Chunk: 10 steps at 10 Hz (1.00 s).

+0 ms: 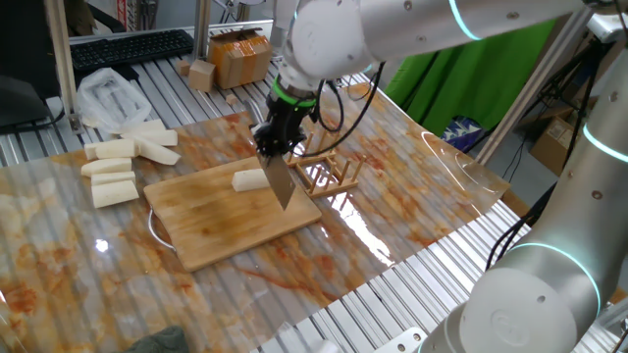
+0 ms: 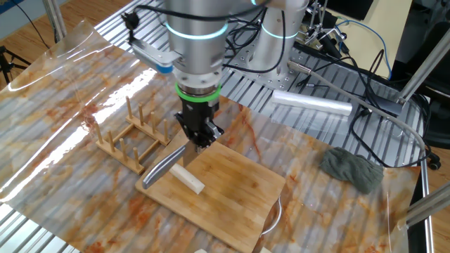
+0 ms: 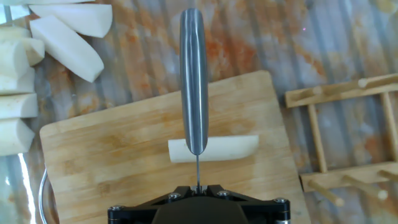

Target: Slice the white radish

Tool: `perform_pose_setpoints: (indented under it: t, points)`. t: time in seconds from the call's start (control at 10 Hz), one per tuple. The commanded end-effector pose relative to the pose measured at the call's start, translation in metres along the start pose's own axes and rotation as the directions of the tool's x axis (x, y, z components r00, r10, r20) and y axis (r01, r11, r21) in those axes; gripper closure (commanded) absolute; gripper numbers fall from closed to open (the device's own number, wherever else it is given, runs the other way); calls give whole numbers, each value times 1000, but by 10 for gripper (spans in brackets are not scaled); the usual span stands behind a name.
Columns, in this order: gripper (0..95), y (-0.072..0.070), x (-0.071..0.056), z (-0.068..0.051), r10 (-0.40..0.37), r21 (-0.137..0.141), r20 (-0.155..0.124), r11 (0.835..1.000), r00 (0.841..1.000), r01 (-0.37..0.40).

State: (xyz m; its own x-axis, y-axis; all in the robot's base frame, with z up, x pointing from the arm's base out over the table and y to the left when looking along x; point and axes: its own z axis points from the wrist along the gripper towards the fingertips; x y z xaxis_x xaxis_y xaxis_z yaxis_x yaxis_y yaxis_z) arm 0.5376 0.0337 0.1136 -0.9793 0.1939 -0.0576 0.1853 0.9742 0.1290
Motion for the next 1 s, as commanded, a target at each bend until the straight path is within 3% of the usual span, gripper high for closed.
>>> perform_pose_setpoints:
  t: [0.1,0.4,0.6,0.7,1.0]
  points:
    - [950,1,0,10,2,-1,2,1000,1000,-2]
    - [950,3,2,21,6,-8,1,1000,1000,-6]
    - [950,11,4,22,14,-11,0,1000,1000,-14]
    - [950,20,5,20,8,7,0,1000,1000,-8]
    - [950,23,4,16,6,3,-2,1000,1000,-6]
